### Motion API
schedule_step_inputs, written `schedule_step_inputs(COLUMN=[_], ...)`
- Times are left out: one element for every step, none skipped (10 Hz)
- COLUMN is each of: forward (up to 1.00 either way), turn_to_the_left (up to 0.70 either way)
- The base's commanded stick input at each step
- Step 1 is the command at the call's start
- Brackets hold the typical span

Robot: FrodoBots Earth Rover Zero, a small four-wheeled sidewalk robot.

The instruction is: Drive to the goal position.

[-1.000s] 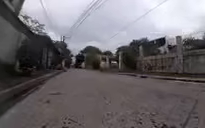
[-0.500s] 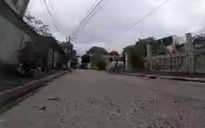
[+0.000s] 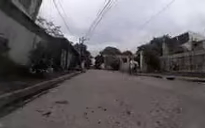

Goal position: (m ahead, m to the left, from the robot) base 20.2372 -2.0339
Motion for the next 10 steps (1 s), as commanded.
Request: schedule_step_inputs(forward=[0.7,0.7,0.7,0.7,0.7,0.7,0.7,0.7,0.7,0.7], turn_to_the_left=[0.0,0.0,0.0,0.0,0.0,0.0,0.0,0.0,0.0,0.0])
